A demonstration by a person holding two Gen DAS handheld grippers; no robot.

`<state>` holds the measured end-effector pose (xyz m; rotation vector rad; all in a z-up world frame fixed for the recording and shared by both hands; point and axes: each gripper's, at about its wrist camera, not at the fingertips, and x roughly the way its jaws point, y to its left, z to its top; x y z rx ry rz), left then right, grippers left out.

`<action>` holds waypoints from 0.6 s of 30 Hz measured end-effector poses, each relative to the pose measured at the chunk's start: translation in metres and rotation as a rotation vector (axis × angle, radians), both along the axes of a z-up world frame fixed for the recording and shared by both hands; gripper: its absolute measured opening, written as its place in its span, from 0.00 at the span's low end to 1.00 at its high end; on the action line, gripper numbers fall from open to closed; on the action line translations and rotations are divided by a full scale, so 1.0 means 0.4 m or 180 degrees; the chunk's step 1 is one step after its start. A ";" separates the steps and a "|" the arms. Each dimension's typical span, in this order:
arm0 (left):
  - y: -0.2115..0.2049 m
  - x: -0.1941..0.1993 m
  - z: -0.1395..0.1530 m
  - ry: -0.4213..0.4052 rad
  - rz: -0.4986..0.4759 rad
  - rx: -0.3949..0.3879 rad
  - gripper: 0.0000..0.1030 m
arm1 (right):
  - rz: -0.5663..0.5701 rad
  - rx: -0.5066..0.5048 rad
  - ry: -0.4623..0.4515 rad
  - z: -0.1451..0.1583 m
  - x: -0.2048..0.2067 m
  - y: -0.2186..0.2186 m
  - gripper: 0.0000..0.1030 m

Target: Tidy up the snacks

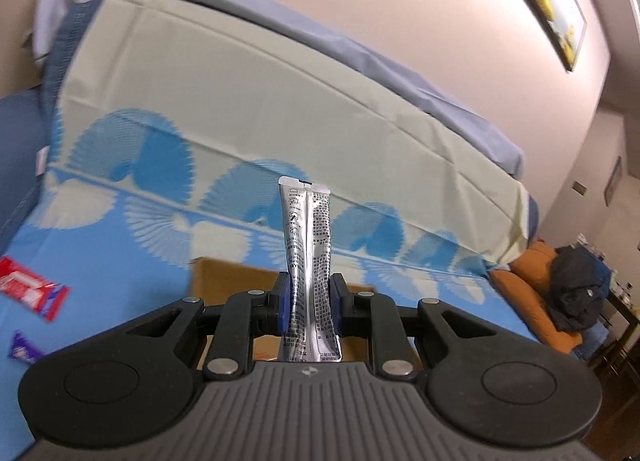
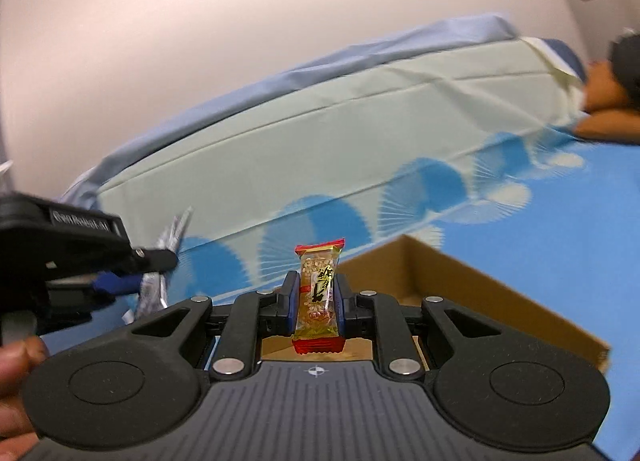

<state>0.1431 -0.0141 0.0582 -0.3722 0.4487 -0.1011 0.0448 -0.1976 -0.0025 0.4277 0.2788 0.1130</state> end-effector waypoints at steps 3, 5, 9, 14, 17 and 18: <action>-0.054 0.023 0.009 -0.0030 -0.0094 0.0060 0.21 | -0.0122 0.0051 0.0006 -0.007 0.000 -0.027 0.18; -0.079 0.031 0.017 -0.0059 -0.0151 0.0093 0.21 | -0.0166 0.0062 0.0005 -0.012 0.003 -0.040 0.18; -0.103 0.040 0.036 -0.0121 -0.0227 0.0126 0.21 | -0.0207 0.0065 0.0010 -0.020 0.001 -0.056 0.18; -0.110 0.045 0.059 -0.0128 -0.0318 0.0133 0.24 | -0.0195 0.0059 -0.0013 -0.016 0.007 -0.060 0.21; -0.097 0.034 0.066 -0.0158 -0.0324 0.0084 0.50 | -0.0125 0.0010 0.0054 -0.019 0.004 -0.048 0.56; -0.092 0.026 0.069 -0.0184 -0.0309 0.0075 0.52 | -0.0142 -0.0015 0.0063 -0.021 0.003 -0.044 0.62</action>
